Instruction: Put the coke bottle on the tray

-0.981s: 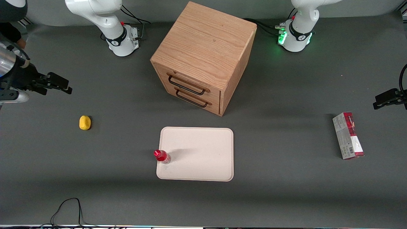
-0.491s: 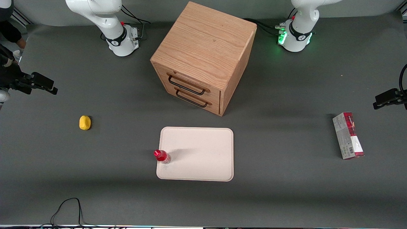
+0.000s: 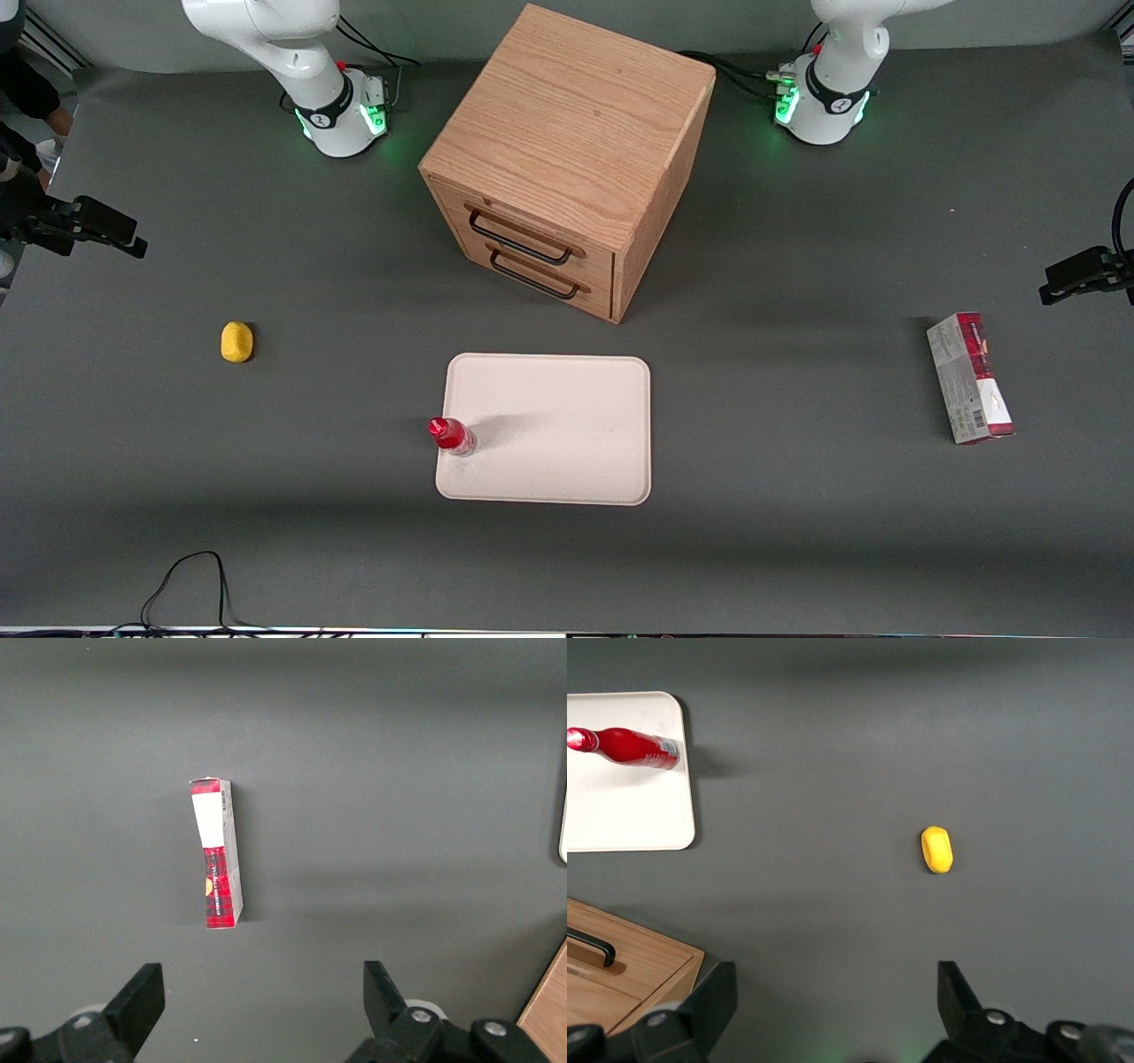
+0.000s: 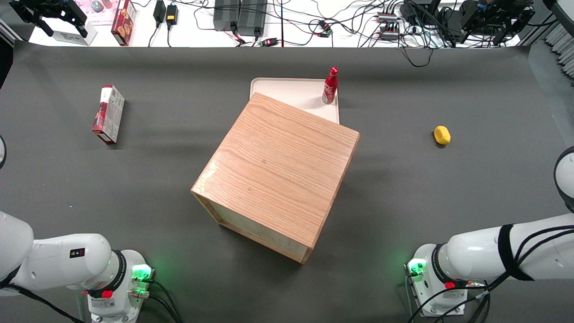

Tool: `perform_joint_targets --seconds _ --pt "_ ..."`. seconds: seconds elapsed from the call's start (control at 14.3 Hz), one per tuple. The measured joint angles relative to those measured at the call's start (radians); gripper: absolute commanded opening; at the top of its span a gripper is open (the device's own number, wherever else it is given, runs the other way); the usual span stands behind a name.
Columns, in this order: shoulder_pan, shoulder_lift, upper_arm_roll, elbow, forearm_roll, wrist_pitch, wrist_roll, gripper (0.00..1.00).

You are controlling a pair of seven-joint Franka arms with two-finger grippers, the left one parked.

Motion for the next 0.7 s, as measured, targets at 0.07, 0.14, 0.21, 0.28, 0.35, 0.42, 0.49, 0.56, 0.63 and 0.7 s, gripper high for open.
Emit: perform_joint_targets --seconds 0.07,0.14,0.21,0.28,0.35,0.42,0.49,0.56,0.63,0.7 --pt "0.002 0.0 -0.002 0.0 -0.001 -0.001 -0.004 1.0" --pt "0.003 0.0 -0.003 0.0 -0.001 -0.006 -0.006 1.0" --pt "0.003 -0.001 -0.004 0.0 -0.001 -0.022 -0.007 1.0" --pt "0.003 -0.002 -0.005 0.0 -0.001 -0.035 -0.008 1.0" --pt "0.003 -0.004 -0.005 0.0 -0.002 -0.042 -0.009 1.0" --pt "0.004 -0.006 -0.006 0.0 -0.002 -0.045 -0.009 1.0" --pt "0.005 -0.01 -0.006 -0.001 -0.002 -0.046 -0.01 1.0" --pt "0.005 -0.014 -0.006 -0.002 -0.002 -0.047 -0.01 1.0" --pt "0.006 -0.016 -0.006 -0.003 -0.002 -0.048 -0.01 1.0" --pt "0.006 -0.017 -0.006 -0.004 -0.002 -0.048 -0.011 1.0"
